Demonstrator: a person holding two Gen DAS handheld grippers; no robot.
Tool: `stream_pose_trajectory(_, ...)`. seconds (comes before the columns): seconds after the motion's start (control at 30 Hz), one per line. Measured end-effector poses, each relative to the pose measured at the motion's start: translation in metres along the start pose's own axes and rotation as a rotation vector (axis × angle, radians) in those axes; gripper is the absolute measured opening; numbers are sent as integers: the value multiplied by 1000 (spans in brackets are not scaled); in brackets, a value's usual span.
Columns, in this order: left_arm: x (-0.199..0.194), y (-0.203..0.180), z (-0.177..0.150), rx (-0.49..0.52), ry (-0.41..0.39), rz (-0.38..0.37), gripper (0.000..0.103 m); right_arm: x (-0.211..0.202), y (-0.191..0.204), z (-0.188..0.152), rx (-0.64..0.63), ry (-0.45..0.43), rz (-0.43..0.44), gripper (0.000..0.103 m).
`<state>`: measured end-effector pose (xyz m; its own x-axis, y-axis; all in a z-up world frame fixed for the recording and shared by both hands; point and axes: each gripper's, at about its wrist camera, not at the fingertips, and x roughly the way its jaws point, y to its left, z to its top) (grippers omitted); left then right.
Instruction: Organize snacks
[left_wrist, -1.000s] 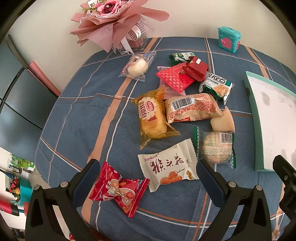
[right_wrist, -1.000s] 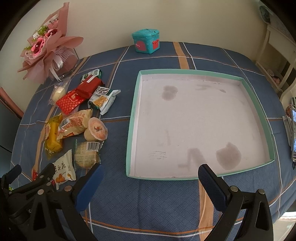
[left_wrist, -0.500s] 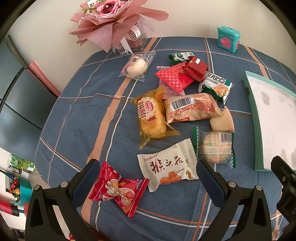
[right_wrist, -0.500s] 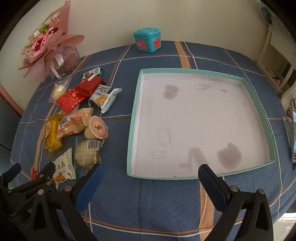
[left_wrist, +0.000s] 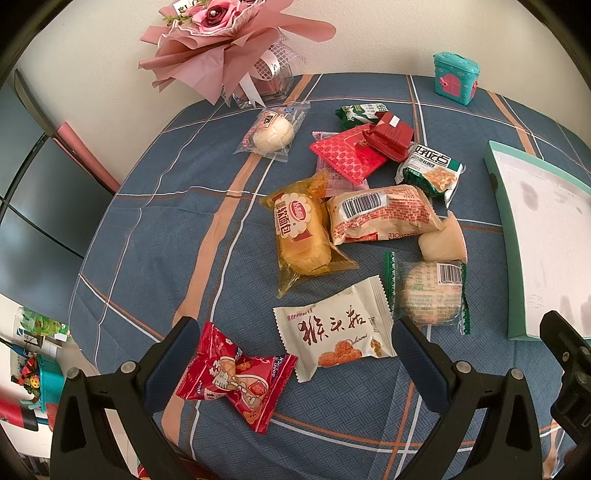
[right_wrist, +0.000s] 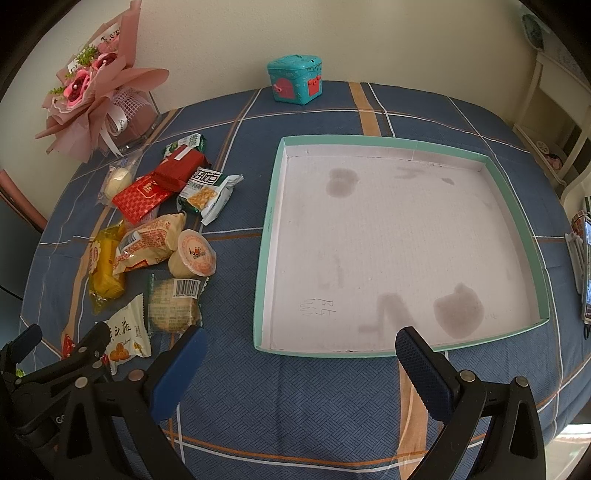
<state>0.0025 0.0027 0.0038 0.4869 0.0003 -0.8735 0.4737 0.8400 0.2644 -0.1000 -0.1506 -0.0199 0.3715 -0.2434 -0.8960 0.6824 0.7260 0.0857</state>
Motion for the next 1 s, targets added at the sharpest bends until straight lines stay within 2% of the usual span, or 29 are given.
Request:
stream_pose_trajectory(0.43, -2, -2, 0, -22, 5, -19, 103, -3, 4, 0, 0, -15, 15, 103)
stream_pose_trajectory(0.47, -4, 6, 1, -59, 3, -42, 103, -4, 5, 0, -9, -26, 9, 103)
stream_pose_trajectory(0.57, -4, 31, 0, -158, 11, -52, 103, -12, 16, 4, -35, -61, 36, 103)
stream_pose_trajectory(0.63, 1, 47, -2, -223, 38, -74, 103, -13, 29, 6, -60, -54, 86, 103)
stream_pose_trajectory(0.7, 6, 66, -6, -300, -9, -102, 103, -13, 43, 7, -85, -44, 133, 103)
stream_pose_trajectory(0.73, 9, 72, -7, -322, 24, -121, 103, -12, 54, 8, -104, -36, 166, 103)
stream_pose_trajectory(0.83, 18, 94, -14, -385, -3, -181, 103, -14, 77, 9, -132, -26, 236, 103)
stream_pose_trajectory(0.93, 30, 106, -18, -410, 49, -210, 103, -14, 99, 5, -153, -3, 280, 103)
stream_pose_trajectory(1.0, 39, 113, -21, -428, 96, -220, 103, -4, 108, 2, -178, 42, 259, 103)
